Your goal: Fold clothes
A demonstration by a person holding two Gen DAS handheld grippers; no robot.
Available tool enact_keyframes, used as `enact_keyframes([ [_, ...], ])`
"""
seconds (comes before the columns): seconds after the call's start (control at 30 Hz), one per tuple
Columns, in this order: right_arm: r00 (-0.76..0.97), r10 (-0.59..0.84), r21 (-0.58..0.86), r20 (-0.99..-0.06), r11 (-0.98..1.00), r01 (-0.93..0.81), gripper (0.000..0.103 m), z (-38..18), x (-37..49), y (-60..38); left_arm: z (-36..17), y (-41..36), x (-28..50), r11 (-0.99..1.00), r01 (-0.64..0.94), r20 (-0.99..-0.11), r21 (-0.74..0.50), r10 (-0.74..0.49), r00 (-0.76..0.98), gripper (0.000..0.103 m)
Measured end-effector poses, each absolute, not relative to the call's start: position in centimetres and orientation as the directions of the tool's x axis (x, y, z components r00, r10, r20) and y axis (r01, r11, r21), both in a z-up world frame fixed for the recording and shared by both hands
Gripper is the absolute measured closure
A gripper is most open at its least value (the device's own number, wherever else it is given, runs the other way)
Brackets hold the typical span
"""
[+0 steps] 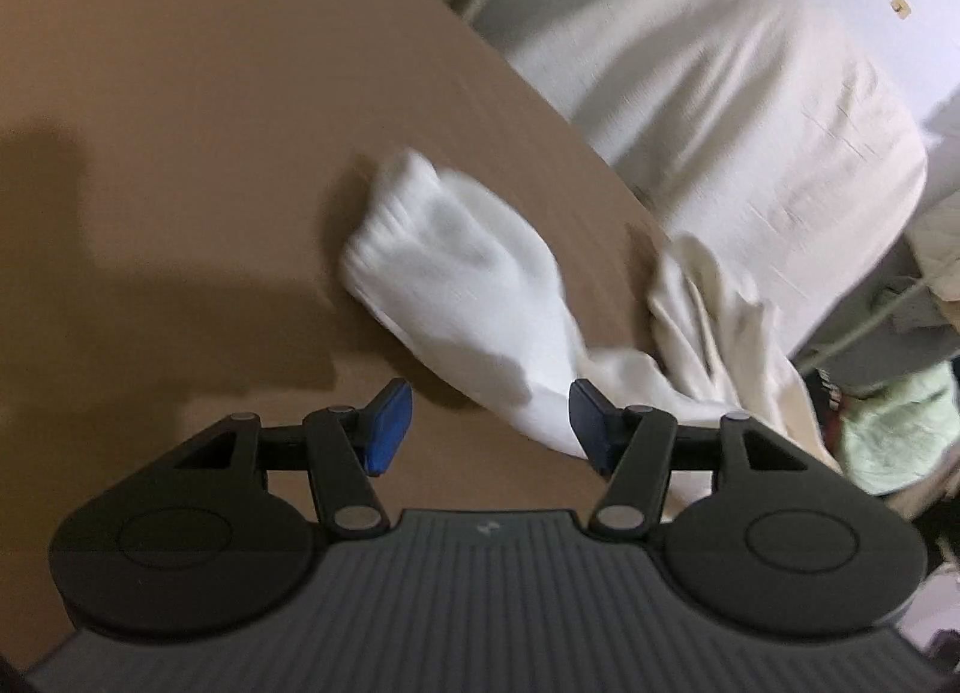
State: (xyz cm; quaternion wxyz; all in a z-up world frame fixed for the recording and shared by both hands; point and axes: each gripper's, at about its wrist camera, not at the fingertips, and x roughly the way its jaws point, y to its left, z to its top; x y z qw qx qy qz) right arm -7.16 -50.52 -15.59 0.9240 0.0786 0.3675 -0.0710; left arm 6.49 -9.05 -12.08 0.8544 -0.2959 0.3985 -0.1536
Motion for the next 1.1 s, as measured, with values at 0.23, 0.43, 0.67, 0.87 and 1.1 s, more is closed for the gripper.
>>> enact_keyframes([
  [0.23, 0.731, 0.013, 0.213, -0.682, 0.96, 0.181, 0.096, -15.7, -7.4, -51.5, -15.2, -12.3, 10.7, 0.744, -0.011, -0.624, -0.669, -0.553, 0.552, 0.099],
  [0.43, 0.751, -0.037, 0.074, -0.659, 0.991, 0.113, 0.096, -14.6, -7.5, -50.0, -8.8, -16.0, 13.0, 0.815, 0.096, -0.626, -0.571, -0.508, 0.592, 0.096],
  [0.67, 0.704, -0.108, 0.003, -0.702, 0.988, 0.154, 0.096, -15.8, -6.5, -50.5, -4.4, -20.9, 17.9, 0.852, 0.141, -0.59, -0.505, -0.459, 0.664, 0.081],
  [0.87, 0.673, -0.121, -0.002, -0.73, 0.984, 0.176, 0.096, -16.0, -6.4, -50.9, -6.1, -18.6, 14.7, 0.926, 0.13, -0.511, -0.354, -0.309, 0.802, 0.039],
  [1.1, 0.662, -0.127, -0.006, -0.739, 0.983, 0.181, 0.096, -16.3, -6.1, -50.6, -11.5, -14.6, 11.5, 0.905, 0.168, -0.63, -0.391, -0.396, 0.668, 0.035],
])
